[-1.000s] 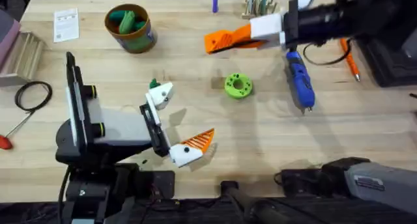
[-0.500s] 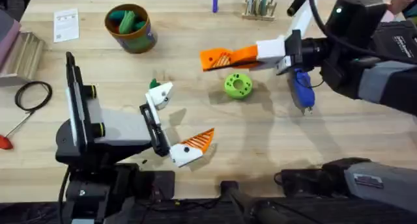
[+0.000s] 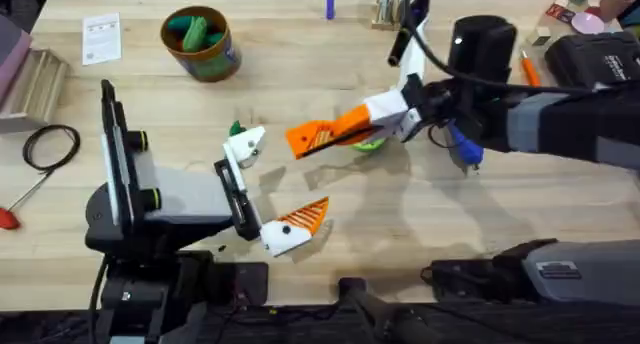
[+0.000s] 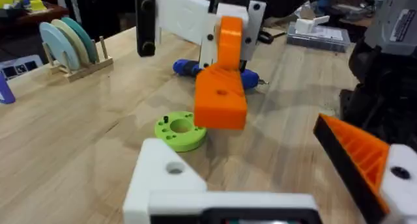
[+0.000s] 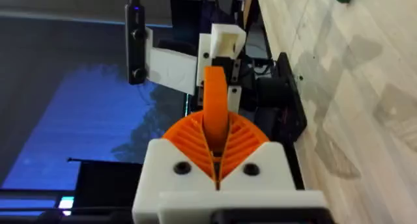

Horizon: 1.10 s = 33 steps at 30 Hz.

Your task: Pick up the gripper from the table and insert it into the empty holder that is missing its gripper. Then pick up a screw, insert it into the mounting hole, and use the screwdriver to tighten it. Finally, clean up the table by picking up the vegetable and placing it into the bucket.

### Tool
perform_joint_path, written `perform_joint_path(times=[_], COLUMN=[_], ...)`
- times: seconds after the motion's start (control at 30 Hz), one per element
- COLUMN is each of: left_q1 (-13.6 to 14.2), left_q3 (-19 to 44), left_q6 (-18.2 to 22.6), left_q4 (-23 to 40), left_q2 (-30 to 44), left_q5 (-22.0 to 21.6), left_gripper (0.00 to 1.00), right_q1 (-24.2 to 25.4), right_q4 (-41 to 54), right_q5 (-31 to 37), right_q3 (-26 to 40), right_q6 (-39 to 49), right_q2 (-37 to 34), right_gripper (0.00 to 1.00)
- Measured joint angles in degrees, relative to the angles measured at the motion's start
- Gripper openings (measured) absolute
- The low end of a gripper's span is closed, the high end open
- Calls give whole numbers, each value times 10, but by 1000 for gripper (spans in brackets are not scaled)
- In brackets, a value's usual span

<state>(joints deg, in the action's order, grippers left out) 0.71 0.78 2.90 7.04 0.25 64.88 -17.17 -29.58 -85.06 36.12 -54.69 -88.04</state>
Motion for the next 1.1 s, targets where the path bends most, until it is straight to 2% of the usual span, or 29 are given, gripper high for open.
perform_joint_path(times=[0.27, 0.57, 0.8, 1.1], left_q1=[0, 0, 0, 0], left_q3=[0, 0, 0, 0], left_q6=[0, 0, 0, 0], left_q4=[0, 0, 0, 0], left_q2=[0, 0, 0, 0], left_q5=[0, 0, 0, 0], left_gripper=[986, 986, 986, 986], right_q1=[-30, -53, -67, -76], right_q4=[0, 0, -1, 0], right_q5=[-17, -22, -22, -22], right_q3=[3, 44, 75, 78], right_q6=[-7, -9, -9, 8], right_q2=[-47, -97, -101, -101], right_gripper=[9, 9, 9, 9])
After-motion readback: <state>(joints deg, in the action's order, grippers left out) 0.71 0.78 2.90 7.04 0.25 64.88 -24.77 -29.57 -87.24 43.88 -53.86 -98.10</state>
